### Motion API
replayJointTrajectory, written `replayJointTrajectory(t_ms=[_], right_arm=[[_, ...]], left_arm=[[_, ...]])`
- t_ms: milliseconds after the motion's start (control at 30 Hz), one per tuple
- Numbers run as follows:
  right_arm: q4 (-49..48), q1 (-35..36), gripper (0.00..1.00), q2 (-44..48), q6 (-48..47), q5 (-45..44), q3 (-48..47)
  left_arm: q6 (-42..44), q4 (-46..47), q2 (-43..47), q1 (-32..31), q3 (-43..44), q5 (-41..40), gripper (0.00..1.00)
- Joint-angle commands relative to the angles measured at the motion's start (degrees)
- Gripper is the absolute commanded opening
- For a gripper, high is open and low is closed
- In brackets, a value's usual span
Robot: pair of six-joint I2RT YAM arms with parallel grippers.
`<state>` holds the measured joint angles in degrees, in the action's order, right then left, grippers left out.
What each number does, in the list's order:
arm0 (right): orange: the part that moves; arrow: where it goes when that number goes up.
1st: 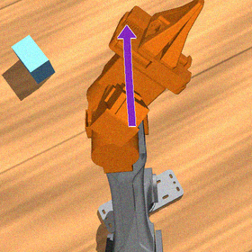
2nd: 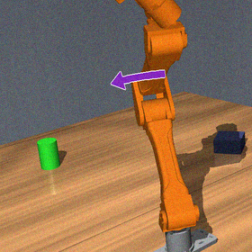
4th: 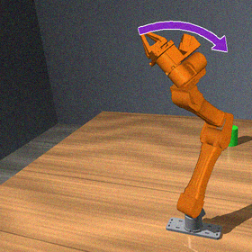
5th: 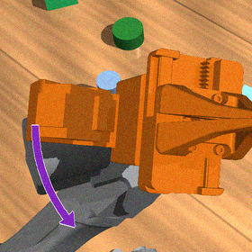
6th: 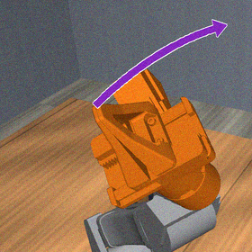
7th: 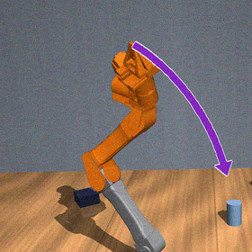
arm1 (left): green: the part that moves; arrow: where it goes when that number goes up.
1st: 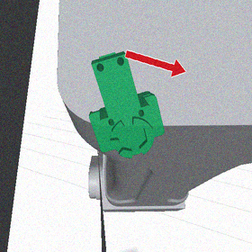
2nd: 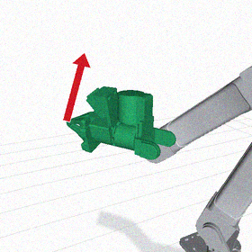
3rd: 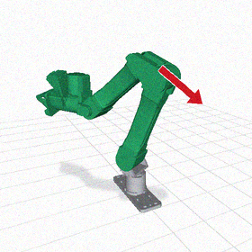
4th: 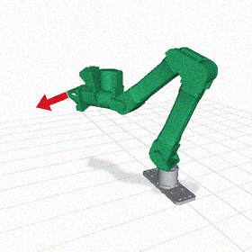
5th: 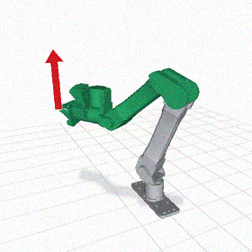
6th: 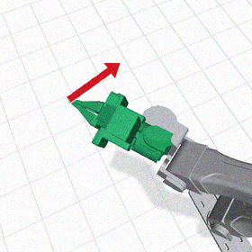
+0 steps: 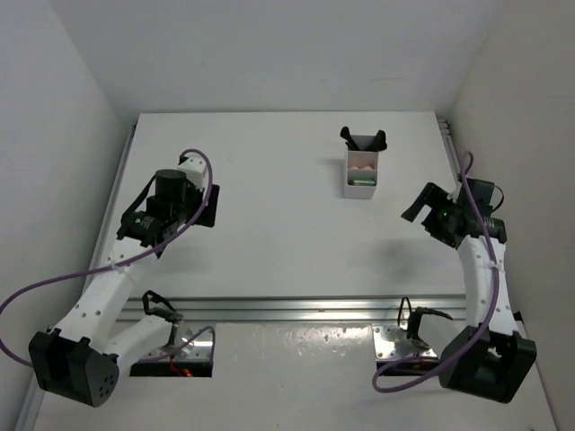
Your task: Organize the makeup
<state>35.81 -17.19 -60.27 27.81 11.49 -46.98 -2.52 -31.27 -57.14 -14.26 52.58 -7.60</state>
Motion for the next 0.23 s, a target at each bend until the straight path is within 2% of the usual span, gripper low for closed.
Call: replayJointTrajectory(t_ms=[0, 200], right_arm=[[8.56, 1.72, 1.0, 3.39, 1.54, -2.6, -1.01], [17.86, 5.93, 1.0, 7.79, 3.48, -10.95, -2.32]], left_arm=[[-3.1, 0.42, 1.86, 0.55, -0.89, 3.55, 0.89], [-3.89, 1.03, 3.61, 0.55, -2.74, 6.28, 0.89]])
